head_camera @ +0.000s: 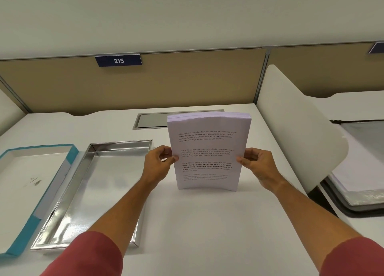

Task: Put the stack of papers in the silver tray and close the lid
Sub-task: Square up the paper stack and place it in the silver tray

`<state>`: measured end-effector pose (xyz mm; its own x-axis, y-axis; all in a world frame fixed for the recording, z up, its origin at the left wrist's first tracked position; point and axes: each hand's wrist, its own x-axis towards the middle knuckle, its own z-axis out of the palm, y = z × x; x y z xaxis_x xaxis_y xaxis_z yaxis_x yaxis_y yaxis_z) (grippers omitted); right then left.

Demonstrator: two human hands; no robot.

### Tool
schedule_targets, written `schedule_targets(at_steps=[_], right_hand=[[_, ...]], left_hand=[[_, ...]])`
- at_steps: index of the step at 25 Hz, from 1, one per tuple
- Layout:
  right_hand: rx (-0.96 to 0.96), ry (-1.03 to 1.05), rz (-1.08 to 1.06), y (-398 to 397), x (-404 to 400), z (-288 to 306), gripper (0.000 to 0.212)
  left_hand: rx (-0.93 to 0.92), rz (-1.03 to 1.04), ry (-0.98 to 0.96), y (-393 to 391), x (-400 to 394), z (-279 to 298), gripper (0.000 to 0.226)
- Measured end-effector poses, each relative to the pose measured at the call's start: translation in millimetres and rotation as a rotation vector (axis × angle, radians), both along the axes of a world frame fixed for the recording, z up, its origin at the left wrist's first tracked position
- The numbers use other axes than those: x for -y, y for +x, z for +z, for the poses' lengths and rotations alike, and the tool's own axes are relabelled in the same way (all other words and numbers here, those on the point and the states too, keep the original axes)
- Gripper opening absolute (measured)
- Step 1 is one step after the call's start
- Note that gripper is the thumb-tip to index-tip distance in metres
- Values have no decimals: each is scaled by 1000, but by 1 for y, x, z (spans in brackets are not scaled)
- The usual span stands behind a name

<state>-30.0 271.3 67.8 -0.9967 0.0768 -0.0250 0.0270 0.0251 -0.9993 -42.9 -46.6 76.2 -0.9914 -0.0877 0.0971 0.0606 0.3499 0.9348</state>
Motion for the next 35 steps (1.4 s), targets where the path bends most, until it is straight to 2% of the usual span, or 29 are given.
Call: schedule_targets(at_steps=[7, 13, 19, 23, 29, 32, 35], right_hand=[[-22, 10, 0, 0, 2, 2, 24], [-18, -49, 93, -5, 10, 29, 23], [2, -71, 185, -15, 39, 60, 18], [-3, -66, 236, -20, 71, 72, 21], [33, -62, 285, -25, 132, 78, 23], [70, -82, 259, -26, 170, 75, 20], [123, -82, 197, -27, 215, 67, 26]], left_hand=[[18, -4, 74, 3, 3, 1, 12], [49, -38, 191, 10, 19, 24, 28], [45, 5, 296, 23, 50, 52, 15], [44, 96, 320, 33, 76, 64, 9], [70, 190, 315, 41, 132, 71, 21], [113, 198, 313, 34, 169, 70, 26], [170, 196, 296, 25, 214, 63, 23]])
